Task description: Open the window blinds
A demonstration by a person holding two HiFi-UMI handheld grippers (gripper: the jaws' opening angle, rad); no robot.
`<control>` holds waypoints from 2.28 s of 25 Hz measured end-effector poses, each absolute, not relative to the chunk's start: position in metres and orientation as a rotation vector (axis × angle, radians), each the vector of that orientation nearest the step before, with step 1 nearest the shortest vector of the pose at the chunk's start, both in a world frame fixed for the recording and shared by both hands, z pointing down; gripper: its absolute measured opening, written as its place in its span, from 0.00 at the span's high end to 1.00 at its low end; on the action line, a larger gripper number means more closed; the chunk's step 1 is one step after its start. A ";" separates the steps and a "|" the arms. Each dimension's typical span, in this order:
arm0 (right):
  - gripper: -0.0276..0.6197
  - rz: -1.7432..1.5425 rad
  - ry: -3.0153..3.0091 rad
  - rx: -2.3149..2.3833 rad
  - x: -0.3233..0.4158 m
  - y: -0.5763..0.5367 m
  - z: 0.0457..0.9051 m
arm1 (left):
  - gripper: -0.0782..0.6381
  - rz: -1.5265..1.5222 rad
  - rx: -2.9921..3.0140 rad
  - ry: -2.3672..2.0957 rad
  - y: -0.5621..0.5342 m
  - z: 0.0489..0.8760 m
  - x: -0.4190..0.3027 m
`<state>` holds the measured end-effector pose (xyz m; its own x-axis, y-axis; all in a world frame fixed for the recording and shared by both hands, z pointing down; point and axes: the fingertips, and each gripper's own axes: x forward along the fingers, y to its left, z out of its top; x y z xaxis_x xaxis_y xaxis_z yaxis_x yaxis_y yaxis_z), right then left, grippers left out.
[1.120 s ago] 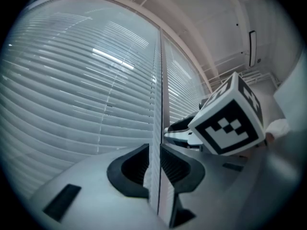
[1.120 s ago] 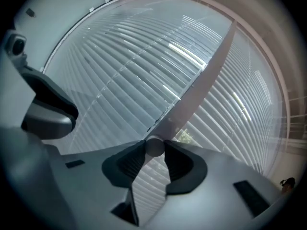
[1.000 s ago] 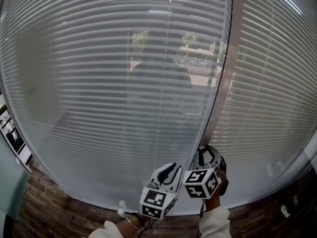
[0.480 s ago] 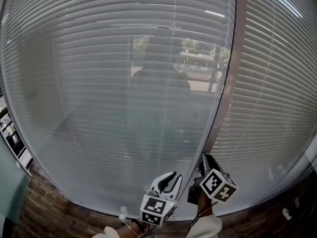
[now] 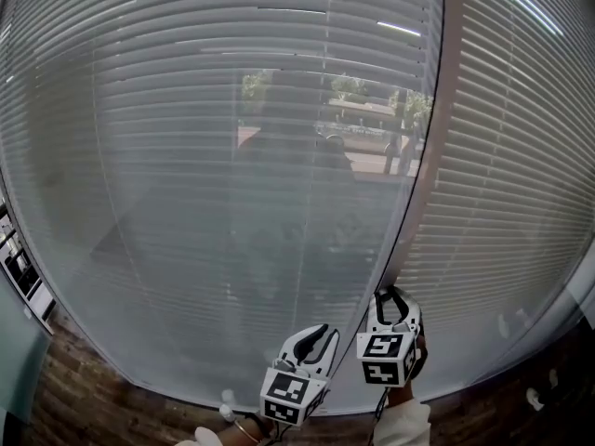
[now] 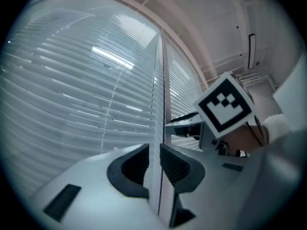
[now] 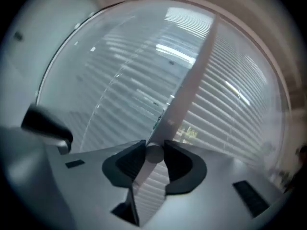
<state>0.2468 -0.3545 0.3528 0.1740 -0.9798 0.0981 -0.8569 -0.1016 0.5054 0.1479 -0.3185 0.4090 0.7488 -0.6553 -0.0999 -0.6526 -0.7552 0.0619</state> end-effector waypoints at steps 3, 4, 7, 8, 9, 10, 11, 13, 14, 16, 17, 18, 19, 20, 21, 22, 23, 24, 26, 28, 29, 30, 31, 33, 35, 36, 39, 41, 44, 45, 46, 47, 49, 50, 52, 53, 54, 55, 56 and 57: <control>0.76 0.013 -2.075 2.279 0.259 -0.354 0.352 | 0.81 -0.174 2.913 -1.086 -0.321 0.411 0.147; 0.76 0.158 -2.183 2.358 0.263 -0.354 0.352 | 0.81 -0.172 2.906 -1.081 -0.321 0.410 0.147; 0.76 0.525 -2.410 2.487 0.270 -0.353 0.355 | 0.81 -0.166 2.896 -1.055 -0.319 0.413 0.149; 0.76 0.514 -2.410 2.466 0.269 -0.353 0.356 | 0.81 -0.162 2.900 -1.051 -0.318 0.413 0.150; 0.76 0.410 -2.357 2.412 0.267 -0.353 0.355 | 0.81 -0.159 2.905 -1.050 -0.317 0.412 0.150; 0.76 0.244 -2.260 2.331 0.263 -0.352 0.354 | 0.81 -0.157 2.911 -1.054 -0.317 0.410 0.150; 0.76 0.053 -2.133 2.232 0.259 -0.350 0.353 | 0.81 -0.158 2.917 -1.064 -0.317 0.408 0.148; 0.75 -0.287 -1.841 2.012 0.248 -0.348 0.353 | 0.81 -0.164 2.920 -1.082 -0.320 0.406 0.145; 0.75 -0.404 -1.697 1.910 0.246 -0.348 0.356 | 0.81 -0.167 2.914 -1.086 -0.321 0.405 0.144; 0.75 -0.529 -1.470 1.773 0.248 -0.350 0.366 | 0.81 -0.167 2.900 -1.080 -0.322 0.405 0.143; 0.75 -0.568 -1.407 1.749 0.250 -0.351 0.369 | 0.81 -0.165 2.899 -1.073 -0.321 0.407 0.144; 0.75 -0.611 -1.378 1.747 0.251 -0.352 0.369 | 0.81 -0.162 2.901 -1.068 -0.321 0.409 0.145; 0.75 -0.660 -1.367 1.749 0.251 -0.353 0.368 | 0.81 -0.158 2.905 -1.068 -0.321 0.410 0.145; 0.75 -0.701 -1.356 1.748 0.250 -0.353 0.366 | 0.81 -0.155 2.907 -1.073 -0.321 0.410 0.146; 0.75 -0.717 -1.348 1.747 0.249 -0.353 0.366 | 0.81 -0.154 2.906 -1.078 -0.321 0.409 0.147; 0.75 -0.703 -1.359 1.756 0.250 -0.354 0.365 | 0.81 -0.154 2.903 -1.078 -0.322 0.409 0.148; 0.75 -0.661 -1.401 1.778 0.250 -0.354 0.364 | 0.81 -0.156 2.902 -1.075 -0.322 0.410 0.150; 0.76 -0.600 -1.471 1.814 0.251 -0.355 0.364 | 0.81 -0.155 2.902 -1.075 -0.323 0.410 0.151; 0.76 -0.425 -1.673 1.921 0.252 -0.355 0.363 | 0.81 -0.158 2.903 -1.086 -0.324 0.409 0.151; 0.76 -0.188 -1.921 2.055 0.256 -0.356 0.364 | 0.81 -0.168 2.901 -1.089 -0.325 0.407 0.152; 0.76 -0.055 -2.040 2.120 0.258 -0.357 0.365 | 0.81 -0.168 2.898 -1.086 -0.325 0.408 0.153; 0.76 0.086 -2.151 2.184 0.260 -0.357 0.366 | 0.81 -0.166 2.895 -1.082 -0.325 0.409 0.154; 0.76 0.234 -2.256 2.242 0.261 -0.357 0.366 | 0.81 -0.165 2.895 -1.081 -0.325 0.409 0.155; 0.76 0.469 -2.401 2.315 0.263 -0.358 0.367 | 0.81 -0.166 2.899 -1.078 -0.325 0.409 0.157; 0.76 0.408 -2.354 2.300 0.263 -0.357 0.368 | 0.81 -0.165 2.902 -1.073 -0.323 0.409 0.158; 0.76 0.269 -2.258 2.260 0.262 -0.356 0.368 | 0.81 -0.167 2.903 -1.075 -0.323 0.409 0.158; 0.76 -0.245 -1.851 2.038 0.253 -0.355 0.362 | 0.81 -0.179 2.900 -1.101 -0.324 0.403 0.152; 0.76 -0.488 -1.609 1.871 0.246 -0.356 0.359 | 0.81 -0.180 2.900 -1.111 -0.325 0.403 0.150; 0.76 -0.556 -1.532 1.786 0.243 -0.357 0.359 | 0.81 -0.178 2.901 -1.108 -0.325 0.403 0.149; 0.76 -0.520 -1.573 1.808 0.244 -0.357 0.358 | 0.81 -0.181 2.903 -1.114 -0.326 0.404 0.148; 0.76 -0.468 -1.632 1.849 0.245 -0.356 0.357 | 0.81 -0.184 2.904 -1.123 -0.327 0.404 0.147; 0.76 -0.398 -1.707 1.904 0.246 -0.356 0.356 | 0.81 -0.187 2.903 -1.128 -0.328 0.404 0.146; 0.76 -0.217 -1.885 2.026 0.251 -0.356 0.355 | 0.81 -0.185 2.899 -1.129 -0.328 0.402 0.145; 0.76 -0.128 -1.964 2.079 0.253 -0.357 0.355 | 0.81 -0.182 2.896 -1.126 -0.327 0.401 0.145; 0.76 0.016 -2.081 2.163 0.258 -0.357 0.356 | 0.81 -0.177 2.891 -1.119 -0.325 0.401 0.146; 0.76 0.086 -2.136 2.205 0.260 -0.357 0.356 | 0.81 -0.179 2.891 -1.117 -0.325 0.401 0.146; 0.76 0.167 -2.197 2.247 0.262 -0.357 0.357 | 0.81 -0.183 2.894 -1.117 -0.324 0.401 0.146; 0.76 0.258 -2.259 2.289 0.264 -0.357 0.357 | 0.81 -0.187 2.897 -1.118 -0.324 0.400 0.146; 0.76 0.350 -2.314 2.326 0.266 -0.356 0.358 | 0.81 -0.186 2.899 -1.118 -0.323 0.399 0.145; 0.76 0.435 -2.358 2.357 0.267 -0.357 0.359 | 0.81 -0.182 2.901 -1.113 -0.322 0.400 0.145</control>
<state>0.2673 -0.3566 0.3590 -0.0049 -0.9996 0.0262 -0.9431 -0.0041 -0.3324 0.1453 -0.3218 0.3999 0.7373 -0.6683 -0.0989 -0.6649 -0.7438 0.0689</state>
